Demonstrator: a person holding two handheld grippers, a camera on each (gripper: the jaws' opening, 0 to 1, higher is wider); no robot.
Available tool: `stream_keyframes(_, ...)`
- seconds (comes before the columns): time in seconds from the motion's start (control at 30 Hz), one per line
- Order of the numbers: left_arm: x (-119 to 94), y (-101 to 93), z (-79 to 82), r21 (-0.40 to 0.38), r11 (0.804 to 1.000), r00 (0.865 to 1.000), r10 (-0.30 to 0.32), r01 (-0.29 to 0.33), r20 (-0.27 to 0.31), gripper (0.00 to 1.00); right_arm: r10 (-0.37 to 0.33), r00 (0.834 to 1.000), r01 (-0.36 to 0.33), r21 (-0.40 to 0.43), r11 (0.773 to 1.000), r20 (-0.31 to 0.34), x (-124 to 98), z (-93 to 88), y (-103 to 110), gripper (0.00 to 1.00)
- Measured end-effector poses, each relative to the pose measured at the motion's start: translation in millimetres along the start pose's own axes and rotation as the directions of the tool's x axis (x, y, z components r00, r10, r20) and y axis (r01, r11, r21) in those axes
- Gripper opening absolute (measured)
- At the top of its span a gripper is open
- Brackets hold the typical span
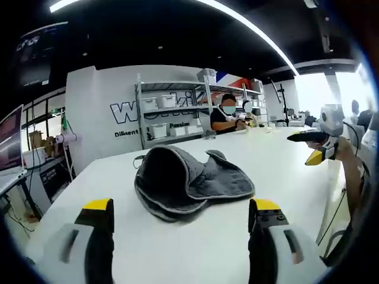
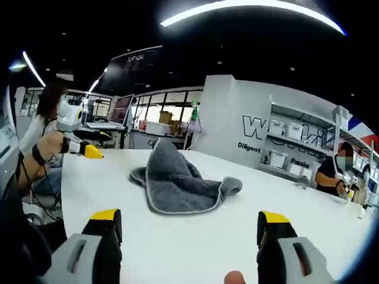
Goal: Fold the towel on the table until its edges align and the towel forms a compact rectangular stack.
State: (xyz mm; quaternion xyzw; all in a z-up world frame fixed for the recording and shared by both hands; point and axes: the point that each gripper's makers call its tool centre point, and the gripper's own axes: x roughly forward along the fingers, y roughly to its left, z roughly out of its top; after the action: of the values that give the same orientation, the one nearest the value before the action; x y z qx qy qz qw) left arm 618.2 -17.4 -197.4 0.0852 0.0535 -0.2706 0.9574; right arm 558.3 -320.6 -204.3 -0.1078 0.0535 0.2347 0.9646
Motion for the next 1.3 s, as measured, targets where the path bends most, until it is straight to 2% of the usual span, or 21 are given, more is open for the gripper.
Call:
stream_keyframes(0.2,-9,19.9,-12.1,0.008,1.0,1.0,-0.002,0.003,-0.031,0.99,-0.064,0.997,0.064,-0.004,0.998,-0.041,-3,-5.8,-7,0.99)
stream_keyframes(0.33,-3,28.8,-20.8,0.025,0.999,0.998,-0.038,0.039,-0.053,0.99,-0.108,0.992,0.105,-0.042,0.994,-0.072,-4,-9.3,-13,0.99)
stream_keyframes(0.43,1,32.9,-20.0,0.047,0.996,0.996,-0.072,0.075,-0.049,0.99,-0.121,0.988,0.115,-0.065,0.991,-0.097,-1,-9.5,-15,0.99)
stream_keyframes(0.53,5,34.9,-19.8,0.075,0.992,0.994,-0.093,0.097,-0.051,0.99,-0.093,0.99,0.085,-0.082,0.993,-0.105,3,-5.8,-16,0.99)
stream_keyframes(0.67,10,33.7,-23.0,0.15,0.979,0.989,-0.126,0.136,-0.078,0.97,-0.047,0.99,0.03,-0.127,0.991,-0.13,9,-1.7,-17,0.97)
stream_keyframes(0.73,10,36.1,-20.4,0.197,0.972,0.99,-0.12,0.132,-0.074,0.97,-0.012,0.986,-0.018,-0.179,0.984,-0.165,13,-1.1,-16,0.97)
stream_keyframes(0.87,9,36.2,-19.7,0.267,0.952,0.987,-0.126,0.147,-0.094,0.95,0.025,0.984,-0.071,-0.263,0.962,-0.176,20,5.5,-12,0.96)
stream_keyframes(0.97,7,36.2,-17.8,0.298,0.941,0.986,-0.133,0.159,-0.105,0.95,0.069,0.98,-0.127,-0.321,0.939,-0.185,31,9.3,-3,0.95)
stream_keyframes(1.03,5,36.7,-17.7,0.317,0.936,0.986,-0.126,0.154,-0.109,0.95,0.086,0.978,-0.154,-0.388,0.909,-0.189,41,11.8,3,0.95)
stream_keyframes(1.1,2,38.0,-20.5,0.32,0.935,0.986,-0.116,0.149,-0.122,0.95,0.076,0.972,-0.17,-0.436,0.884,-0.223,50,9.4,6,0.95)
stream_keyframes(1.17,-3,38.8,-27.0,0.257,0.956,0.982,-0.104,0.142,-0.155,0.95,0.075,0.967,-0.193,-0.505,0.841,-0.245,58,10.2,9,0.95)
stream_keyframes(1.2,-4,36.9,-25.5,0.224,0.964,0.983,-0.115,0.146,-0.144,0.95,0.075,0.965,-0.202,-0.533,0.822,-0.251,60,10.5,11,0.95)
stream_keyframes(1.23,-6,34.6,-22.2,0.209,0.966,0.985,-0.129,0.152,-0.117,0.95,0.068,0.964,-0.208,-0.573,0.793,-0.256,65,11.3,11,0.95)
stream_keyframes(1.3,-11,34.9,-21.1,0.213,0.966,0.987,-0.124,0.144,-0.107,0.95,0.04,0.957,-0.229,-0.662,0.714,-0.288,75,8.3,11,0.95)
